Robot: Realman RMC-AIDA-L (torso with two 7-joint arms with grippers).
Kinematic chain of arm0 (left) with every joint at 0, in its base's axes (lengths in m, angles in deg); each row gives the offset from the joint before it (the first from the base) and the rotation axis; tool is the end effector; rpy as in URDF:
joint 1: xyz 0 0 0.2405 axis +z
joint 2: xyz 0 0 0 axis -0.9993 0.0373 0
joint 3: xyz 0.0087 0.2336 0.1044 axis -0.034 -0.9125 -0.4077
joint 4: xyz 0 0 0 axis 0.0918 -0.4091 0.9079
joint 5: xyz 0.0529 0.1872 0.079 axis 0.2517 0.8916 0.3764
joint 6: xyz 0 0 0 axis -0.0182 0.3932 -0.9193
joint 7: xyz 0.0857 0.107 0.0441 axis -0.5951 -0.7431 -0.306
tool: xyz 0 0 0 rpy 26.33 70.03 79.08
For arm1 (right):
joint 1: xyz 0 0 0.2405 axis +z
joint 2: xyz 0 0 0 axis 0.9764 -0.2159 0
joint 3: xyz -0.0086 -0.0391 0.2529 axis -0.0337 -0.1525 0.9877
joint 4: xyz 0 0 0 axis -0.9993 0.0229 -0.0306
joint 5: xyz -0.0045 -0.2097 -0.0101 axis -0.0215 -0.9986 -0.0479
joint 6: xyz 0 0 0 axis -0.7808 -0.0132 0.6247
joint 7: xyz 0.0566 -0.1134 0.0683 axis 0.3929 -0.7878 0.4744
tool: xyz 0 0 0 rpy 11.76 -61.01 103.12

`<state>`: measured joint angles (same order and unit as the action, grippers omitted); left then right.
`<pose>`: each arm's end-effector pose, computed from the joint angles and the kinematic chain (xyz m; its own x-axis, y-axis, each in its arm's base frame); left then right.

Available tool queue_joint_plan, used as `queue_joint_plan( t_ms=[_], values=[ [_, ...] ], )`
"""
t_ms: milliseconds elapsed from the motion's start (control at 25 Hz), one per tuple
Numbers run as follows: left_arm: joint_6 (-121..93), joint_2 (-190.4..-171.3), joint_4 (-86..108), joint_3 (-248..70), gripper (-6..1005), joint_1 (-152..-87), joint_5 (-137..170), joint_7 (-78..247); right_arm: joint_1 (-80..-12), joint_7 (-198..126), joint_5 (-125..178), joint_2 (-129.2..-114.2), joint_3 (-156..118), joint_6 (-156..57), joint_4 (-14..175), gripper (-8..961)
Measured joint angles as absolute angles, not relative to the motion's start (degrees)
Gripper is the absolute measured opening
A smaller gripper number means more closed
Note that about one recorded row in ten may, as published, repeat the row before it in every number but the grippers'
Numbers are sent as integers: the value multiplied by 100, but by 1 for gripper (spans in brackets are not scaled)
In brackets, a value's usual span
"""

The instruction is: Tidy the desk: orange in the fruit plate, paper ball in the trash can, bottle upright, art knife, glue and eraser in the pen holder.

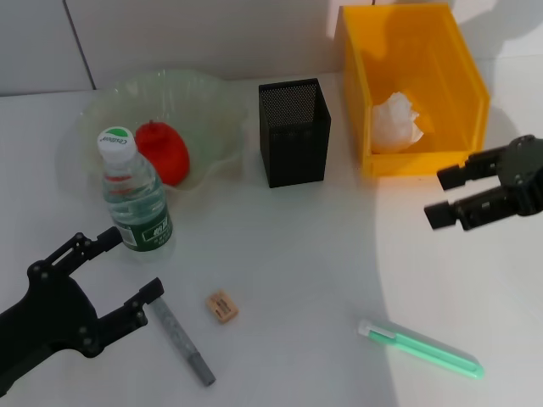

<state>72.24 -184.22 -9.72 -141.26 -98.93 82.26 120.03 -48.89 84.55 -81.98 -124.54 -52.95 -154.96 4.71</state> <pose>-0.3104 0.2271 -0.0176 0.7219 -0.0589 0.6894 0.3528 -0.8258 -0.4400 0.2075 0.3104 0.1128 0.7910 -0.5664 -0.2312 -0.5975 -0.7965 -0.0930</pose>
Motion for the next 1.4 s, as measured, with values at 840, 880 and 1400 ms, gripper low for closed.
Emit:
queue_joint_plan(
  t_ms=[840, 880, 1400],
  values=[
    [7137, -18434, -899, -14090, 806, -9946, 8224, 12029, -4509, 9120, -10821, -12839, -9222, -15484, -946, 821],
    [7133, -18439, -894, -14090, 806, -9946, 8214, 12029, -4567, 9175, -10827, -12833, -9384, -15380, -983, 821],
    [7100, -18441, -804, -14099, 805, -10055, 8214, 12030, -4568, 10272, -10894, -12838, -10539, -14692, -672, 820]
  ],
)
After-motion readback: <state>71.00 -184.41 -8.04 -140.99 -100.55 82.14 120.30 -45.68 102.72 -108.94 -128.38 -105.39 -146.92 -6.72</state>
